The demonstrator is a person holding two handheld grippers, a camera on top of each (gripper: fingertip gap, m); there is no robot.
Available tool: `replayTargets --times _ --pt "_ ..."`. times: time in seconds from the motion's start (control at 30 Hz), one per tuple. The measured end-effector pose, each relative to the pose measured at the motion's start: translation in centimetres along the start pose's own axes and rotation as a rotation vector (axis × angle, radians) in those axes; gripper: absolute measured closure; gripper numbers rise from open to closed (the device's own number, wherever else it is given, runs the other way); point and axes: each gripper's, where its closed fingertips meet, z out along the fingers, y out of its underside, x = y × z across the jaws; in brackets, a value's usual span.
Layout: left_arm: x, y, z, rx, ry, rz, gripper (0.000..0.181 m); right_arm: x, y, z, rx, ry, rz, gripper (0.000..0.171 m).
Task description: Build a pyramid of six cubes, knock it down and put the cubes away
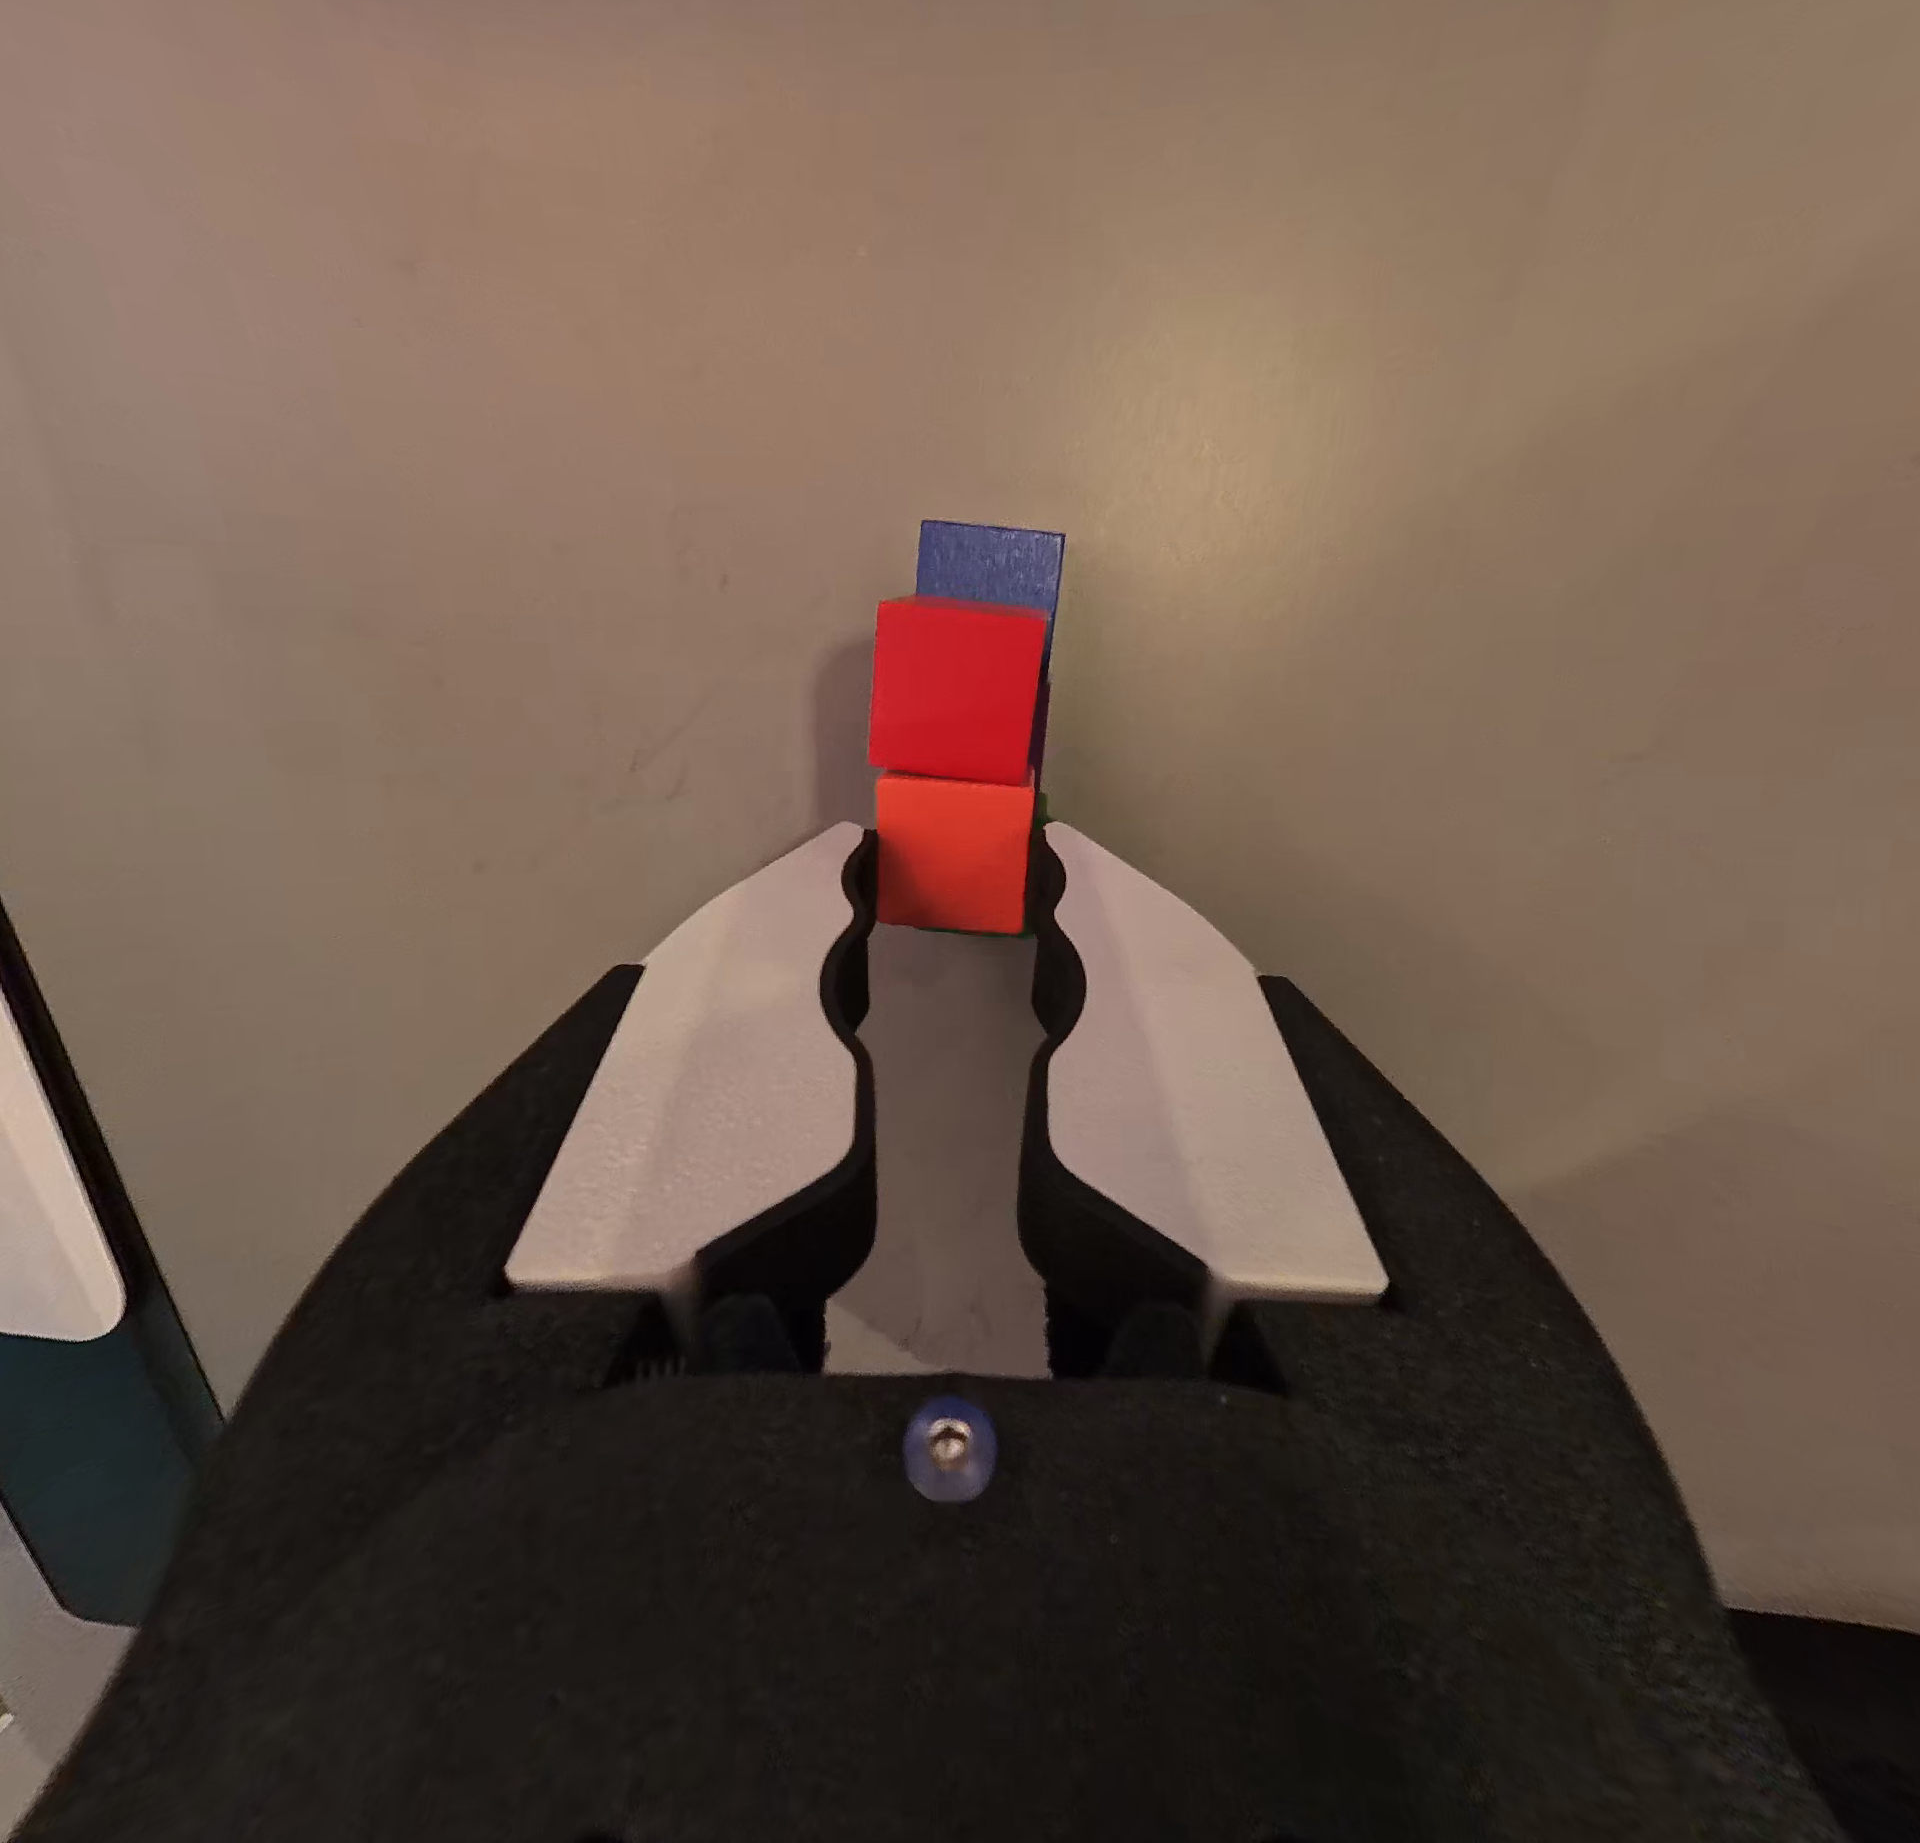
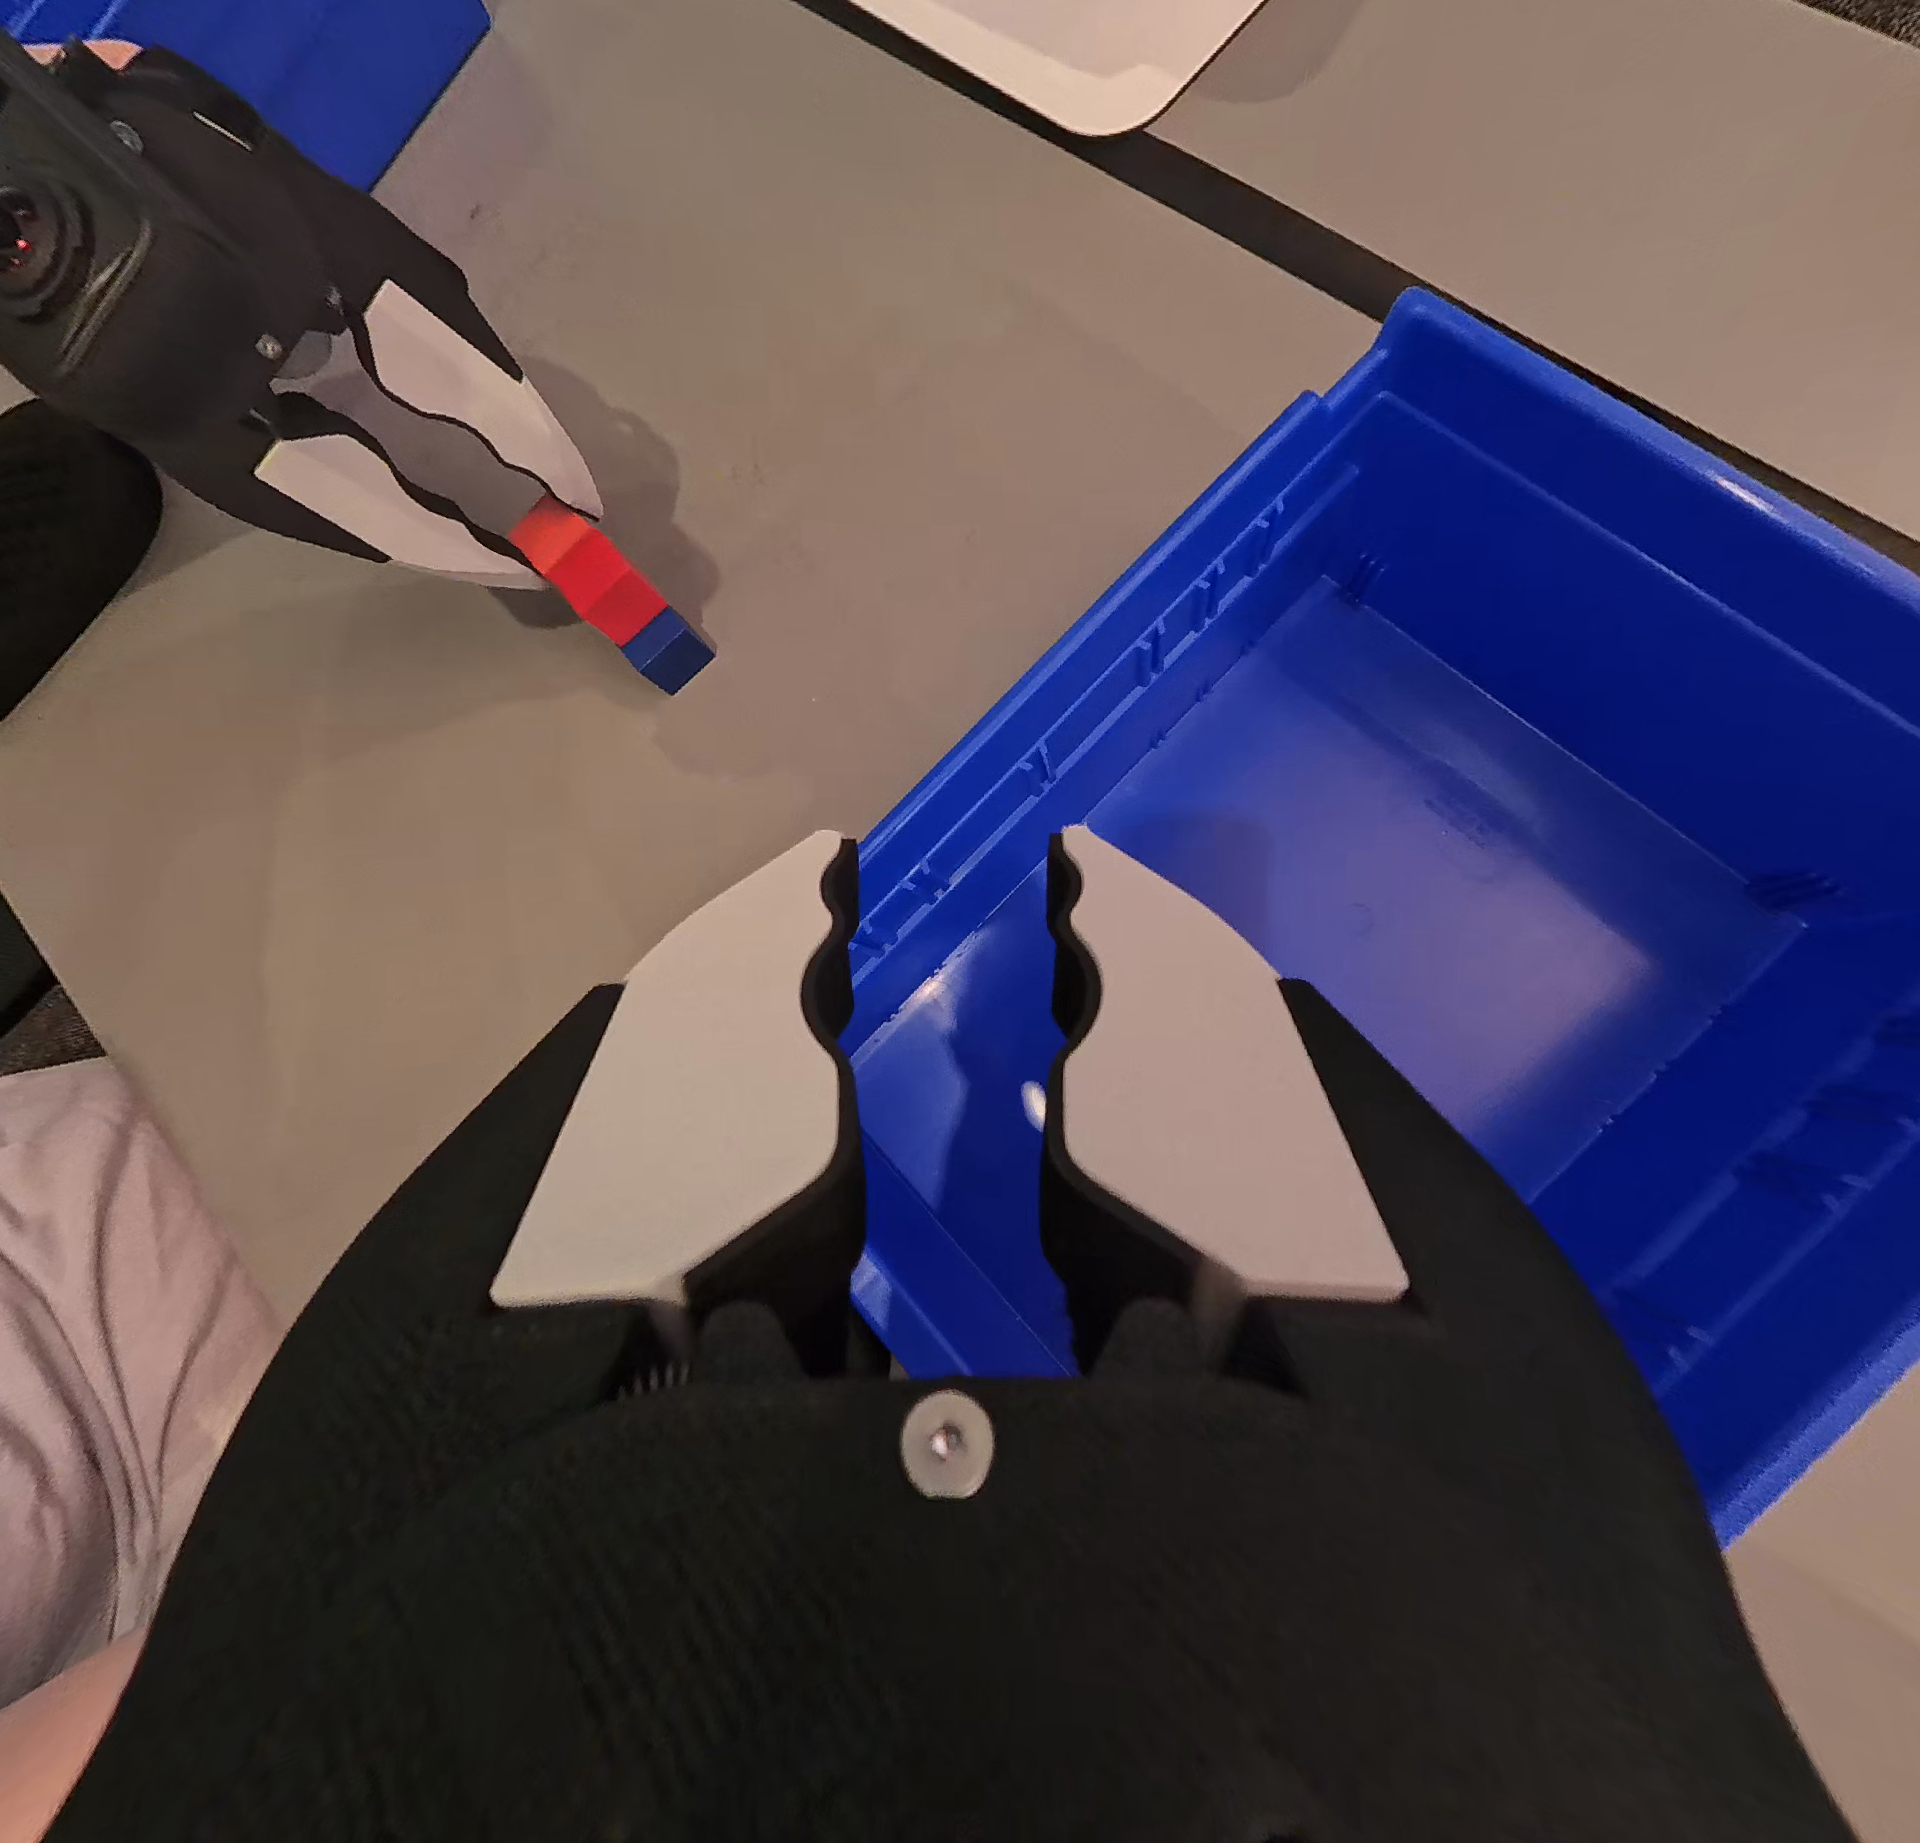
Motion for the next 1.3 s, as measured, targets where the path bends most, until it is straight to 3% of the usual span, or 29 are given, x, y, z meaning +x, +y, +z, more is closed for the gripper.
replayTargets --times 0.1,0.23,0.33,0.43,0.57,0.67,0.73,0.8,0.97,1.13,1.3 --pt "0.1 0.0 0.1 0.002 0.017 -0.014 0.154 0.0 0.2 0.2 -0.012 -0.001 -0.001 0.135" --pt "-0.6 0.2 -0.2 -0.008 -0.018 -0.023 0.135 0.0 0.2 0.2 -0.013 -0.004 -0.001 0.135" --pt "-0.9 0.1 -2.3 0.036 -0.034 -0.044 0.144 0.0 0.2 0.1 -0.01 -0.004 -0.001 0.135" --pt "-2.6 0.4 -7.2 0.126 -0.149 -0.052 0.14 0.1 0.3 0.1 -0.01 -0.008 0.001 0.135" --pt "-2.9 1.9 -16.0 0.397 -0.135 -0.174 0.132 0.4 0.5 0.0 -0.009 -0.005 0.014 0.135" --pt "-3.3 5.8 -21.7 0.554 -0.141 -0.257 0.133 0.7 0.6 0.0 -0.008 -0.004 0.024 0.135" --pt "-5.4 11.1 -23.2 0.504 -0.254 -0.335 0.141 0.8 0.6 0.0 -0.004 -0.003 0.031 0.135" --pt "-7.3 17.3 -22.8 0.379 -0.362 -0.405 0.141 0.9 0.7 0.0 -0.005 0.002 0.039 0.135" --pt "-8.7 29.4 -17.0 0.101 -0.38 -0.549 0.14 1.2 1.1 0.8 -0.047 0.018 0.05 0.135" --pt "-9.5 33.1 -10.6 0.0 -0.338 -0.499 0.14 1.0 1.5 2.1 -0.108 0.024 0.049 0.135" --pt "-10.2 35.0 -7.4 -0.079 -0.276 -0.502 0.137 1.6 1.8 2.8 -0.137 0.059 0.044 0.136"
